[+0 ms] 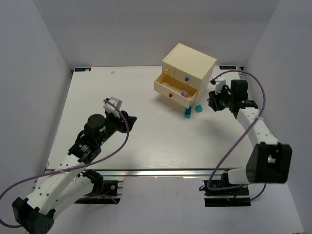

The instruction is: Sort the legos into containers by color

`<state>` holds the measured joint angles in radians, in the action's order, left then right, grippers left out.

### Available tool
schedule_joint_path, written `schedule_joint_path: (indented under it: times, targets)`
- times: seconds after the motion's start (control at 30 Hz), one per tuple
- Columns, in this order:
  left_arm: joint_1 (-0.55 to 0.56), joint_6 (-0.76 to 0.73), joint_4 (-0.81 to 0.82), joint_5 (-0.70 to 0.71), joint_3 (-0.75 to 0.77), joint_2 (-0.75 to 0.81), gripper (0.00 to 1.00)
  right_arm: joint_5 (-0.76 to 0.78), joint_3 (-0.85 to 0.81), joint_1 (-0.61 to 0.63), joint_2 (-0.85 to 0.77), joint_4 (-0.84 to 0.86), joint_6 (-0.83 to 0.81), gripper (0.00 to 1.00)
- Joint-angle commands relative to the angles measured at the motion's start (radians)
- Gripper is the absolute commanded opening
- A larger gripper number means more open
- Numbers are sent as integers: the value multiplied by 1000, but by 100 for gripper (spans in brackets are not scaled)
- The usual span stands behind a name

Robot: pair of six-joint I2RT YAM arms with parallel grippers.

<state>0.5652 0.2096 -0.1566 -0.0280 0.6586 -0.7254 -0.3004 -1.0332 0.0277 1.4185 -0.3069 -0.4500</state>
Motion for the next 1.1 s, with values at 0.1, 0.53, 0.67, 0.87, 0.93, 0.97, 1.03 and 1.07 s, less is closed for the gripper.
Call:
schedule_joint_path:
  times: [0.1,0.53,0.67,0.87,0.93,0.97,1.03,1.07]
  targets:
    - [4,-6,9,-27,10,-3,58,-186,-137,149,-73,-57,-62,3]
    - [4,-9,11,-24,1,-19,59,188,-442,344,224,-49,154,15]
    - [4,5,38,-56,-4,-40,59,222,-467,353,253,-52,158,43]
    - [-7,135,220,-245,-21,-181,59,143,-479,350,263,-74,166,89]
    - [-7,174,258,-266,-4,-238,57,72,-492,345,240,-86,177,89]
    - [-7,222,306,-266,7,-265,57,43,-496,345,229,-90,177,89]
    - [-7,269,345,-271,9,-344,55,-53,-521,344,186,-107,178,89]
    - [-7,319,441,-254,15,-371,52,-98,-533,339,174,-118,178,89]
